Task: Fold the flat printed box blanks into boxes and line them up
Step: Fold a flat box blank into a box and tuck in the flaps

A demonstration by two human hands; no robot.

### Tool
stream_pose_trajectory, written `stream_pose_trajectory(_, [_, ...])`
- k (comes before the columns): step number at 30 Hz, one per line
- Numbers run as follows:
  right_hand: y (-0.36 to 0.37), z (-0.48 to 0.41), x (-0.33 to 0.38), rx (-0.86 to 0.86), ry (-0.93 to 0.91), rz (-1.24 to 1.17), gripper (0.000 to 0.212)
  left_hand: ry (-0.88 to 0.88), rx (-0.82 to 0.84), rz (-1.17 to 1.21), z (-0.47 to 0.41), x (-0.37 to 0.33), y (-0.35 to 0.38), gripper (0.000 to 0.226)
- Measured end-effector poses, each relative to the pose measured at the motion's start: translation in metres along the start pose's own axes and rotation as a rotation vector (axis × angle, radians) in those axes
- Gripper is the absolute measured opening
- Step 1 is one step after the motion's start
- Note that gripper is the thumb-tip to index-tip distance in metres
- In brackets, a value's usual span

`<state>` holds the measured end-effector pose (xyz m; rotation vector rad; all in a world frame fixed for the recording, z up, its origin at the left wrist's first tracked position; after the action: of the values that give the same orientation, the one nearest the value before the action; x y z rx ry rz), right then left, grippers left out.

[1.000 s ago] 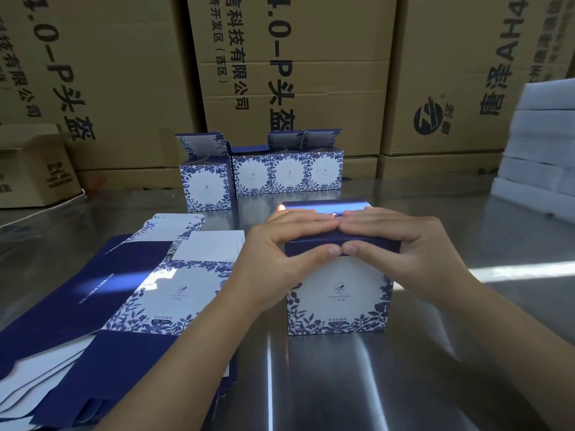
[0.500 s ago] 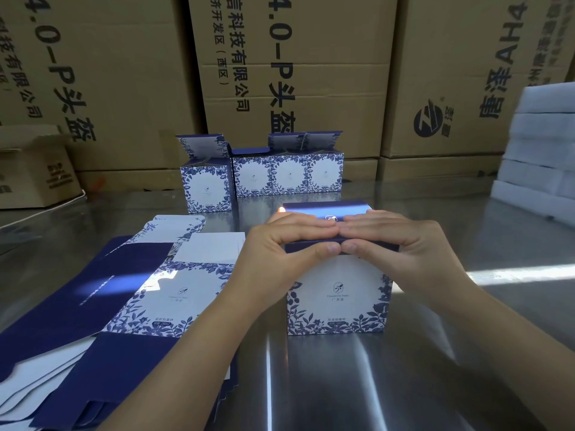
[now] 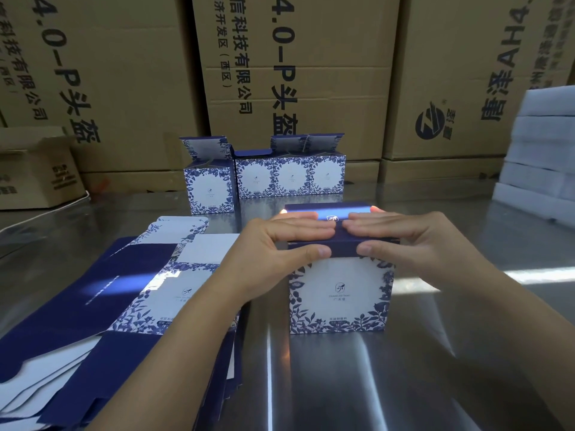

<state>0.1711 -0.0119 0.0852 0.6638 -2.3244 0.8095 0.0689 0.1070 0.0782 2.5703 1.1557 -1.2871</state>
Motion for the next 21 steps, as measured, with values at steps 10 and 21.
stream_pose_trajectory(10, [0.0,-0.001,-0.003,-0.042,-0.004,-0.003,0.021,0.006,-0.055,-0.008,-0.002,0.001,-0.001,0.021])
stream_pose_trajectory(21, [-0.012,-0.002,-0.006,0.046,0.11,-0.055,0.033,-0.11,0.016,0.101,0.0,0.006,-0.008,0.022])
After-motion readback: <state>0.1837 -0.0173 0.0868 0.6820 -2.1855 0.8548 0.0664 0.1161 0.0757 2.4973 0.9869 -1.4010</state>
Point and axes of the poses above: each hand's wrist, its own z-axis away from the middle knuckle, its own y-axis out of the palm, x = y × z, the point moved 9 cm from there along -z, towards the middle knuckle, and after that the axes turned 8 degrees about -x, right-handed, at the moved point
